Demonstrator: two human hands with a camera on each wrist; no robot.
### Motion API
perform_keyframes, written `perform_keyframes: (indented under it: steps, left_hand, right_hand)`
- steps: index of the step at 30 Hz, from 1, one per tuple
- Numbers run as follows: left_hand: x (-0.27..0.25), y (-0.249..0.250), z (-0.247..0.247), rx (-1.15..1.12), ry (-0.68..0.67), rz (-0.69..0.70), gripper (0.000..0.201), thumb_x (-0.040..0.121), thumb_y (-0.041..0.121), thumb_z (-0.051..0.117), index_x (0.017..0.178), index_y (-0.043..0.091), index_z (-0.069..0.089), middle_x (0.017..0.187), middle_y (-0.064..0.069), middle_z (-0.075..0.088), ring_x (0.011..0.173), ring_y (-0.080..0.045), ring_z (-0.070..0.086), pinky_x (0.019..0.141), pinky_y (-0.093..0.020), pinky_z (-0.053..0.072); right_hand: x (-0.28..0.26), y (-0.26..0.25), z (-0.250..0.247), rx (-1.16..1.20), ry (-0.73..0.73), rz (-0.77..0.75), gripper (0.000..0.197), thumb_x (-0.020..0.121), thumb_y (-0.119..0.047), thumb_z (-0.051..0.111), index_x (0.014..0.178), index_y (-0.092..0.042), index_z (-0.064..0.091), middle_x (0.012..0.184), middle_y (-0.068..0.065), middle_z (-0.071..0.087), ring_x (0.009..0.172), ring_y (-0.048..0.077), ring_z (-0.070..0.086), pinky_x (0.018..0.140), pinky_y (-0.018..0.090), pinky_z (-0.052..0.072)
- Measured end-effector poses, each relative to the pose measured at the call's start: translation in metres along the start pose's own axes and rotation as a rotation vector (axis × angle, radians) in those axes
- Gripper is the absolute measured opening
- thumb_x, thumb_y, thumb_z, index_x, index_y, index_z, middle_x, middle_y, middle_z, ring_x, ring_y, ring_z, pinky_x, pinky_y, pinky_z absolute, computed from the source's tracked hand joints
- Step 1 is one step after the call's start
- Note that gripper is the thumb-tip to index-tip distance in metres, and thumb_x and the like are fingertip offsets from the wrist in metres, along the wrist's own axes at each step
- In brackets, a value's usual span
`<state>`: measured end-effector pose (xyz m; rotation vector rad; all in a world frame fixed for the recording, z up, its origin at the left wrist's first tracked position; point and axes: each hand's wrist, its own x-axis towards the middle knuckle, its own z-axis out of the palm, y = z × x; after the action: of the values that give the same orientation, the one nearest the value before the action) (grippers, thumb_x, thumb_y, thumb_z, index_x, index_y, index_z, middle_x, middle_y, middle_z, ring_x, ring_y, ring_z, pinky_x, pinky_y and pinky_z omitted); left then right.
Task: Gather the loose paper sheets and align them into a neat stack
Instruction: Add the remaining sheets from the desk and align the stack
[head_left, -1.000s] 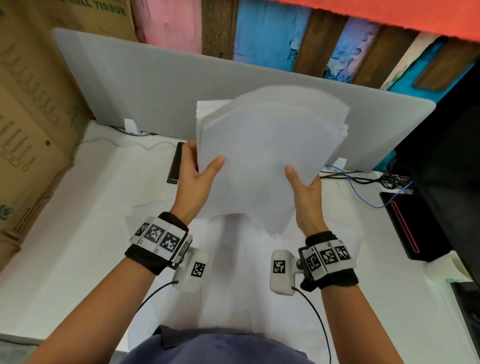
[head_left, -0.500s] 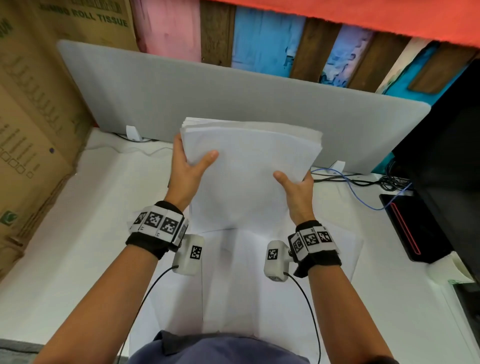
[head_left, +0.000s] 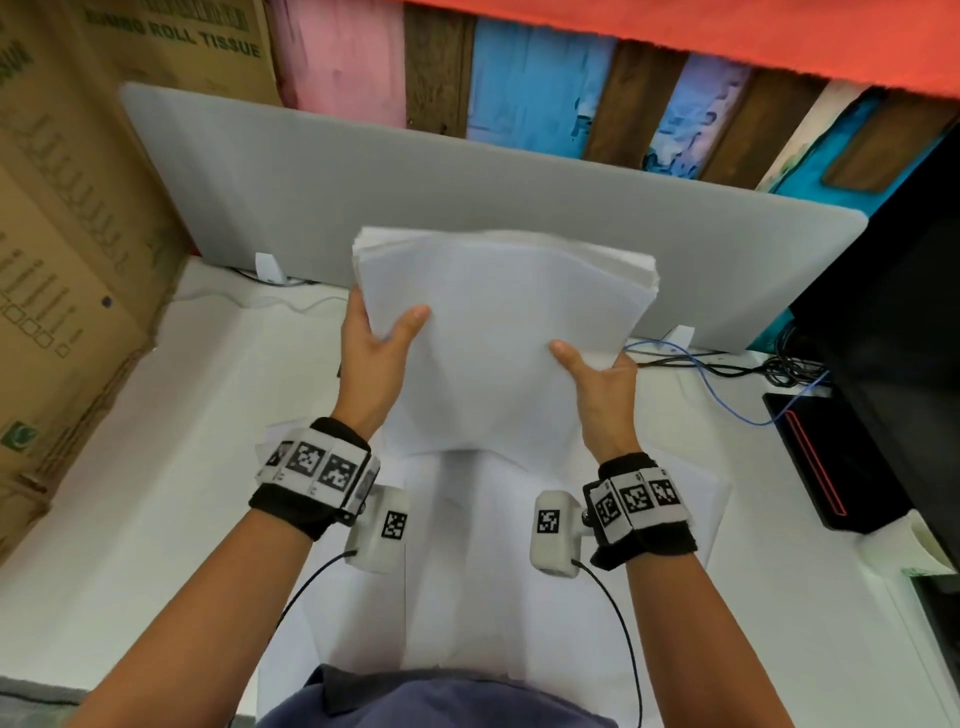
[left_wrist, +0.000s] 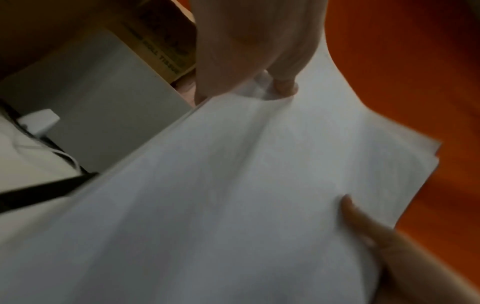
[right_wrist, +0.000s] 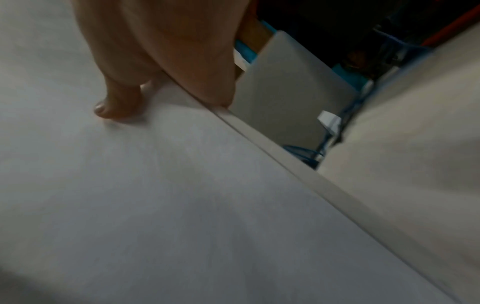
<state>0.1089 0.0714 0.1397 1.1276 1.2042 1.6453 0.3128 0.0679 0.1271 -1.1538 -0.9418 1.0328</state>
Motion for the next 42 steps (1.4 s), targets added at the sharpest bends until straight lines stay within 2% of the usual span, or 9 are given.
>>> perform_keyframes:
  steps: [4, 7, 12, 21, 25, 27, 32, 39, 42]
  left_hand:
    - [-0.004, 0.014, -0.009, -0.041, -0.059, 0.066, 0.039, 0.079, 0.018, 0.067, 0.108, 0.028, 0.043, 0.109, 0.004, 0.056, 0.095, 0.001, 0.061, 0.080, -0.019, 0.050]
    - [-0.006, 0.004, -0.018, -0.023, -0.123, 0.000, 0.066, 0.069, 0.027, 0.073, 0.125, 0.013, 0.042, 0.116, -0.001, 0.058, 0.099, -0.003, 0.061, 0.081, -0.019, 0.050]
    - [-0.011, -0.006, -0.022, -0.011, -0.173, -0.065, 0.080, 0.059, 0.038, 0.072, 0.126, 0.005, 0.043, 0.114, -0.003, 0.059, 0.100, -0.006, 0.062, 0.078, -0.018, 0.050]
    - [-0.006, -0.002, -0.020, -0.053, -0.125, -0.047, 0.073, 0.061, 0.038, 0.069, 0.123, 0.009, 0.044, 0.110, 0.002, 0.061, 0.094, -0.003, 0.064, 0.075, -0.017, 0.050]
    - [-0.002, 0.011, -0.012, -0.060, -0.092, 0.003, 0.058, 0.063, 0.042, 0.067, 0.113, 0.018, 0.048, 0.104, 0.007, 0.062, 0.090, 0.001, 0.063, 0.076, -0.016, 0.049]
    - [-0.003, 0.016, -0.006, -0.054, -0.065, 0.034, 0.046, 0.065, 0.043, 0.065, 0.104, 0.024, 0.050, 0.098, 0.010, 0.062, 0.086, 0.004, 0.062, 0.076, -0.014, 0.047]
    - [-0.005, 0.017, 0.001, -0.086, -0.009, 0.073, 0.036, 0.070, 0.049, 0.055, 0.096, 0.025, 0.049, 0.087, 0.017, 0.058, 0.080, 0.010, 0.058, 0.076, -0.010, 0.043]
    - [0.003, 0.022, 0.004, -0.079, 0.044, 0.081, 0.013, 0.081, 0.030, 0.048, 0.090, 0.022, 0.051, 0.090, 0.012, 0.051, 0.079, 0.006, 0.050, 0.075, -0.008, 0.037]
    - [0.003, 0.022, 0.002, -0.050, 0.032, 0.094, 0.020, 0.083, 0.033, 0.043, 0.096, 0.020, 0.049, 0.094, 0.014, 0.049, 0.081, 0.013, 0.048, 0.077, -0.003, 0.035]
  right_hand:
    - [-0.004, -0.012, -0.013, 0.045, -0.076, -0.035, 0.034, 0.072, -0.013, 0.075, 0.101, -0.020, 0.058, 0.092, -0.009, 0.068, 0.082, 0.001, 0.067, 0.071, 0.017, 0.052]
    - [-0.009, -0.008, -0.025, -0.008, -0.171, 0.018, 0.052, 0.057, -0.030, 0.076, 0.104, -0.023, 0.056, 0.100, -0.005, 0.065, 0.086, 0.000, 0.066, 0.071, 0.017, 0.051]
    - [-0.014, 0.004, -0.020, -0.030, -0.174, 0.035, 0.060, 0.048, -0.018, 0.081, 0.101, -0.023, 0.056, 0.098, -0.005, 0.065, 0.082, -0.002, 0.066, 0.070, 0.015, 0.051]
    - [-0.015, -0.010, -0.011, 0.026, -0.066, -0.055, 0.047, 0.049, -0.032, 0.075, 0.091, -0.020, 0.059, 0.078, -0.012, 0.071, 0.073, -0.001, 0.066, 0.064, 0.015, 0.051]
    - [-0.014, -0.034, -0.002, 0.040, 0.038, -0.232, 0.038, 0.065, -0.045, 0.064, 0.094, -0.022, 0.059, 0.092, -0.009, 0.064, 0.090, 0.007, 0.059, 0.085, 0.026, 0.048]
    - [-0.016, -0.041, 0.005, 0.033, 0.093, -0.295, 0.035, 0.072, -0.051, 0.055, 0.093, -0.024, 0.059, 0.096, -0.011, 0.058, 0.095, 0.000, 0.054, 0.089, 0.017, 0.041]
    - [-0.015, -0.040, 0.007, 0.031, 0.173, -0.305, 0.018, 0.076, -0.032, 0.054, 0.092, -0.025, 0.058, 0.094, -0.015, 0.056, 0.093, -0.002, 0.052, 0.084, 0.010, 0.037]
    - [-0.009, -0.035, -0.012, -0.079, -0.041, -0.322, 0.044, 0.077, -0.060, 0.051, 0.111, -0.032, 0.052, 0.116, -0.003, 0.052, 0.115, 0.020, 0.049, 0.099, 0.035, 0.036]
    - [-0.008, -0.024, -0.024, -0.073, -0.190, -0.184, 0.065, 0.057, -0.057, 0.074, 0.113, -0.032, 0.052, 0.112, -0.007, 0.060, 0.108, 0.009, 0.060, 0.088, 0.024, 0.048]
